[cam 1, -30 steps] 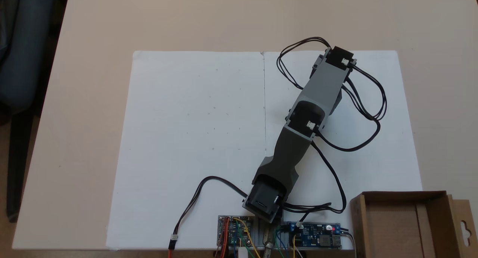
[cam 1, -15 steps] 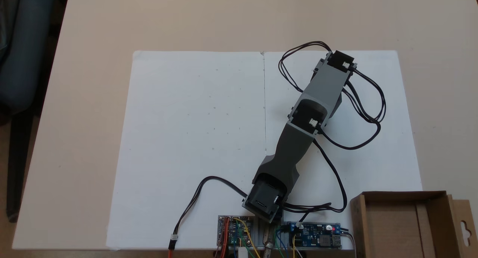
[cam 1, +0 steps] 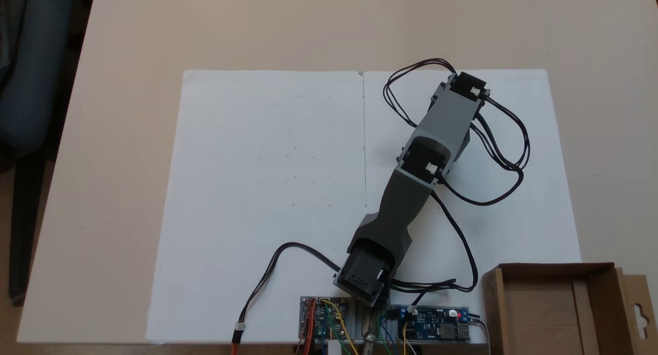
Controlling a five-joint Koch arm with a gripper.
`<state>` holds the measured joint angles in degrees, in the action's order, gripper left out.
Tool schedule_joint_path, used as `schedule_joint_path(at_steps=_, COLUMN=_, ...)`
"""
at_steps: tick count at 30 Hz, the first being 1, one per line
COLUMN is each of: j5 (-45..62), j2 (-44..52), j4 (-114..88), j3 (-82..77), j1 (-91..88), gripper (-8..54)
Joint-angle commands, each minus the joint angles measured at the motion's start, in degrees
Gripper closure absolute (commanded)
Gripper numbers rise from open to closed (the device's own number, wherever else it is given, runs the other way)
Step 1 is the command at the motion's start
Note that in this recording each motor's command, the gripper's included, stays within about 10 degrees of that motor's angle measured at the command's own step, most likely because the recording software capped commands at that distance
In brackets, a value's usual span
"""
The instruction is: Grasp a green dice and put it in the bin.
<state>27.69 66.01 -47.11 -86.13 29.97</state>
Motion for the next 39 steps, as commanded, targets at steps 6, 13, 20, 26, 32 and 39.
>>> schedule_joint_path(at_steps=6, j5=4.57, j2=1.67, j4=0.44, j3=0.44, j1=0.09, gripper=2.5)
schedule_joint_path(at_steps=13, j5=4.57, j2=1.49, j4=1.23, j3=-0.44, j1=-0.09, gripper=2.5)
schedule_joint_path(at_steps=20, j5=4.57, j2=0.88, j4=1.58, j3=-0.44, j1=-0.09, gripper=4.0)
schedule_joint_path(at_steps=26, j5=4.57, j2=-0.18, j4=2.02, j3=-0.44, j1=-0.18, gripper=7.5)
schedule_joint_path(at_steps=32, j5=4.57, j2=-0.35, j4=2.64, j3=-1.14, j1=-0.09, gripper=18.8)
schedule_joint_path(at_steps=39, j5=4.48, j2=-0.35, j4=3.43, j3=-2.55, j1=-0.09, gripper=33.6)
